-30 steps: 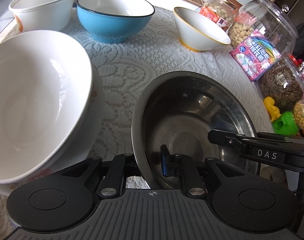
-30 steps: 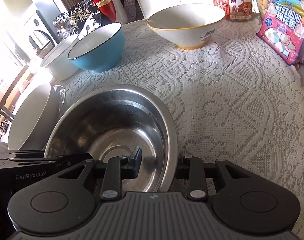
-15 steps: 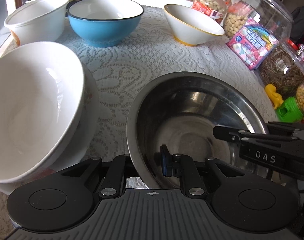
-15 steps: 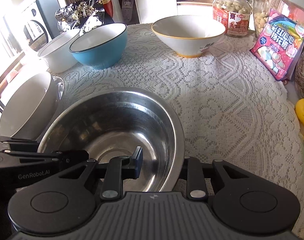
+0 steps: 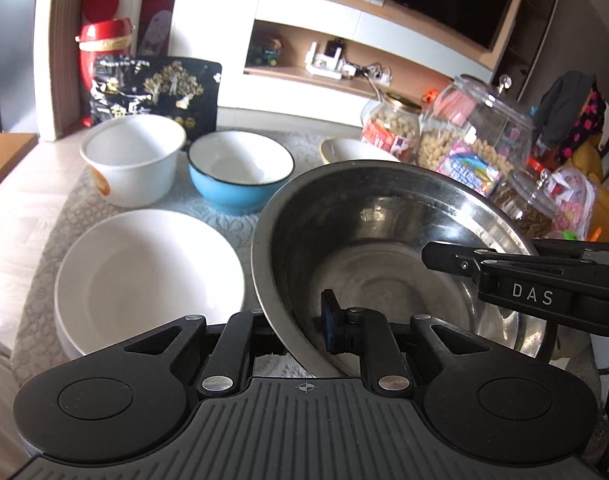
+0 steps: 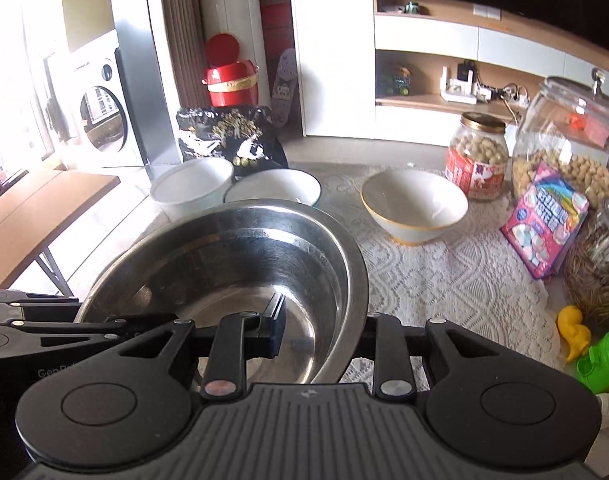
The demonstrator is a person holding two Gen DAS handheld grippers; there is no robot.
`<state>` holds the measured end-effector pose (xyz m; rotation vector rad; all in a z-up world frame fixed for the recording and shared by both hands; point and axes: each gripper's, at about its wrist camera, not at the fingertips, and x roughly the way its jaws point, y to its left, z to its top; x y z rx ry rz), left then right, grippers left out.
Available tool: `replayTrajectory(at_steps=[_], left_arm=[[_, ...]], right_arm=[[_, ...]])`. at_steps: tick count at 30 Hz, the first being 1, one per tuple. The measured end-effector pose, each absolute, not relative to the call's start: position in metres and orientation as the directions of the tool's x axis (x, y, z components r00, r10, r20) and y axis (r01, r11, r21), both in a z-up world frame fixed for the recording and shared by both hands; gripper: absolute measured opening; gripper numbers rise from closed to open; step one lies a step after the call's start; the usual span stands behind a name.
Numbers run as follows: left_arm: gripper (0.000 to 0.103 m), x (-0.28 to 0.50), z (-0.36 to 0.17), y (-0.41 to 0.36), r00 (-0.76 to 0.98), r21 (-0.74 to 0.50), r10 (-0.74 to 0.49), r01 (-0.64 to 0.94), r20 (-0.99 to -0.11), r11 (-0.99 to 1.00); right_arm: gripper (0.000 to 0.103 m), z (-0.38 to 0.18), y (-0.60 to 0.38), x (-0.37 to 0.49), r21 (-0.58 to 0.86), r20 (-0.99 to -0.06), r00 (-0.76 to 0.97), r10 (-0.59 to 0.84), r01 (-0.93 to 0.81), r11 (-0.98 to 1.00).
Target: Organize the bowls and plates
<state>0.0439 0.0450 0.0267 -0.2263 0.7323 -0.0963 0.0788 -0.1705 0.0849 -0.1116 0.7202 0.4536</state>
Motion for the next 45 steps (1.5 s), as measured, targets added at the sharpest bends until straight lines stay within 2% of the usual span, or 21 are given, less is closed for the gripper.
replayTrajectory(at_steps=[9,14,20,29,35,40,45], left_arm=[[0.017,0.008,0.071,0.122,0.805,-0.271,-0.121,-0.052,-0.581,0.961],[0.017,0.0,0.075,0.16,0.827,-0.294,-0.08,-0.106,-0.557,0.95],[0.017,0.012,0.047,0.19,0.784,-0.344,-0.097,-0.154,-0.613,0.926],[0.016,0.051,0.006,0.193,0.716,-0.311,-0.104,-0.163,-0.691,0.936],[0.015,0.066,-0.017,0.199,0.661,-0.319,-0.111,-0.203,-0.742,0.926],[0.014,0.07,-0.024,0.208,0.652,-0.385,-0.168,-0.205,-0.739,0.9],[0.016,0.067,-0.021,0.212,0.668,-0.401,-0.163,-0.218,-0.726,0.89]], right_arm=[[0.026,0.138,-0.089,0.059,0.045,-0.57,0.66,0.489,-0.569,0.821],[0.026,0.142,-0.044,0.058,-0.016,-0.558,0.657,0.507,-0.619,0.785],[0.026,0.108,-0.015,0.078,0.007,-0.644,0.586,0.492,-0.638,0.77],[0.026,0.042,-0.013,0.117,0.047,-0.76,0.504,0.411,-0.587,0.808],[0.026,0.019,-0.013,0.127,0.072,-0.787,0.466,0.404,-0.582,0.81],[0.026,0.007,-0.018,0.136,0.1,-0.804,0.441,0.4,-0.562,0.821],[0.026,0.006,-0.024,0.135,0.139,-0.807,0.412,0.423,-0.564,0.814]])
